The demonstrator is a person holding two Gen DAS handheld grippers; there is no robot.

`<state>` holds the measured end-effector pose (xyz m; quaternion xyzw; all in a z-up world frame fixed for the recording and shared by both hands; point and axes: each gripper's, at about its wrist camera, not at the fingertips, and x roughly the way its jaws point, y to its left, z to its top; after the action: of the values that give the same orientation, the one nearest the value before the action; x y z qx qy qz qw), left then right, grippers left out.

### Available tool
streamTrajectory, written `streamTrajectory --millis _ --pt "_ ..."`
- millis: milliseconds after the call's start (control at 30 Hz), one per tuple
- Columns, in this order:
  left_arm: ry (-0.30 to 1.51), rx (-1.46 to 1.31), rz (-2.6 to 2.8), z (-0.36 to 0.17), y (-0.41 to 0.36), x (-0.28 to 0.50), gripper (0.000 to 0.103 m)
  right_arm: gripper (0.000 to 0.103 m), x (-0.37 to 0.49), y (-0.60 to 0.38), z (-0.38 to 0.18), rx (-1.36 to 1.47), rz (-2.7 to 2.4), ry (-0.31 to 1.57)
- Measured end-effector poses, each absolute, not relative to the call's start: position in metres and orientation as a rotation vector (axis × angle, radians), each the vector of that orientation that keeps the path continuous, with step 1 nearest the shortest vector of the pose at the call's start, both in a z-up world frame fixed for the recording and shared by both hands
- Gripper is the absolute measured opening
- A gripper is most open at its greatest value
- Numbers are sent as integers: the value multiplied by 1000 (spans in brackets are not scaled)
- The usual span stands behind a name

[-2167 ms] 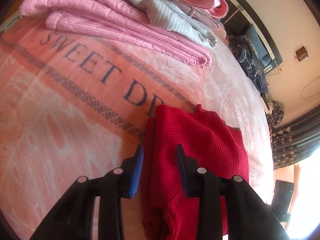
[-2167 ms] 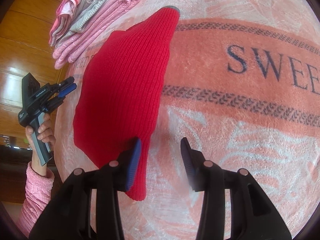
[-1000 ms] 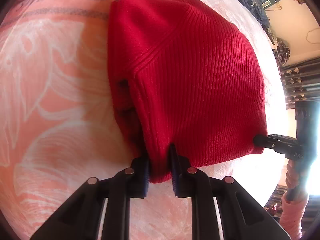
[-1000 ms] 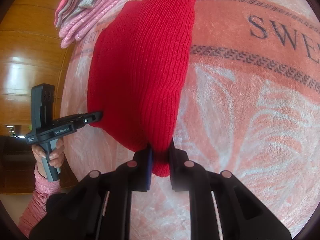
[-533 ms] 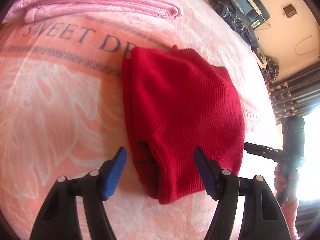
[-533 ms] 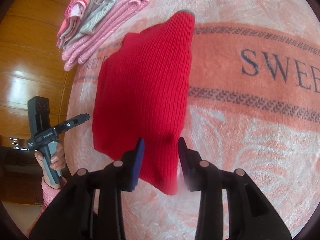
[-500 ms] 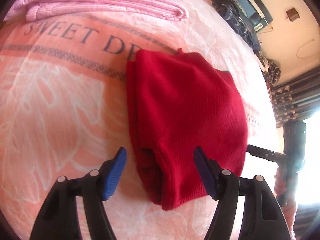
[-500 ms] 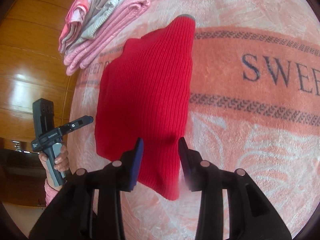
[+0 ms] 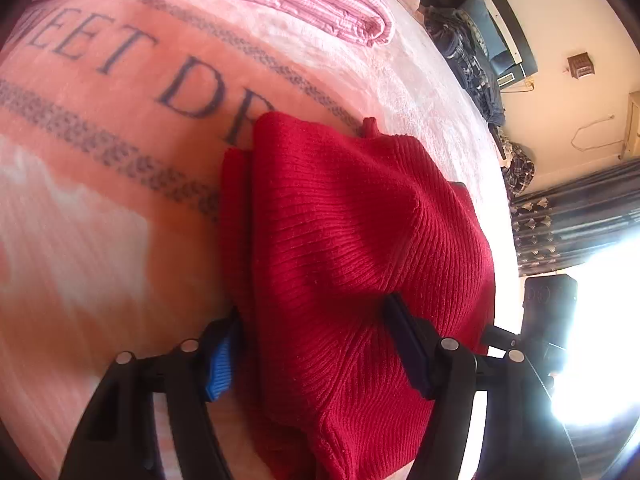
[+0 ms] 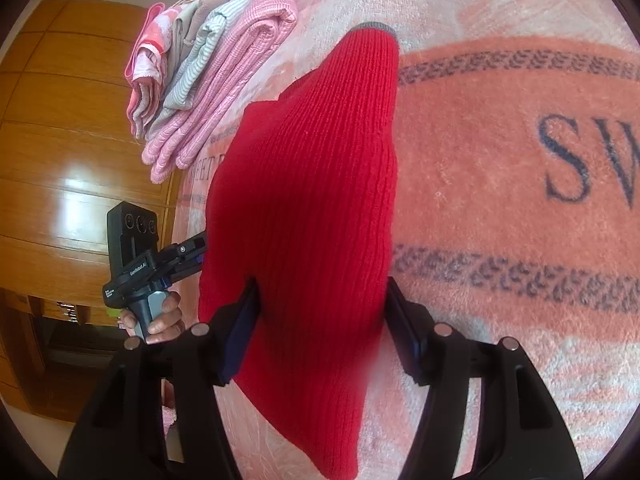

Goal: Fold small clothes

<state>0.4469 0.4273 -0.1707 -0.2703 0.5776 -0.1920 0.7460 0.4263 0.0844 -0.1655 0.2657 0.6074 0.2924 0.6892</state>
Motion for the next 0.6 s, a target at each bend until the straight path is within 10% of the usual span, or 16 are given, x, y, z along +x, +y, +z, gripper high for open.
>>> streamTrajectory --millis 167,600 --pt "1252 -704 -498 -183 425 448 34 52 426 87 -173 635 670 1318" --pt "1173 -702 -512 -149 405 416 21 37 396 59 -138 671 664 1338"
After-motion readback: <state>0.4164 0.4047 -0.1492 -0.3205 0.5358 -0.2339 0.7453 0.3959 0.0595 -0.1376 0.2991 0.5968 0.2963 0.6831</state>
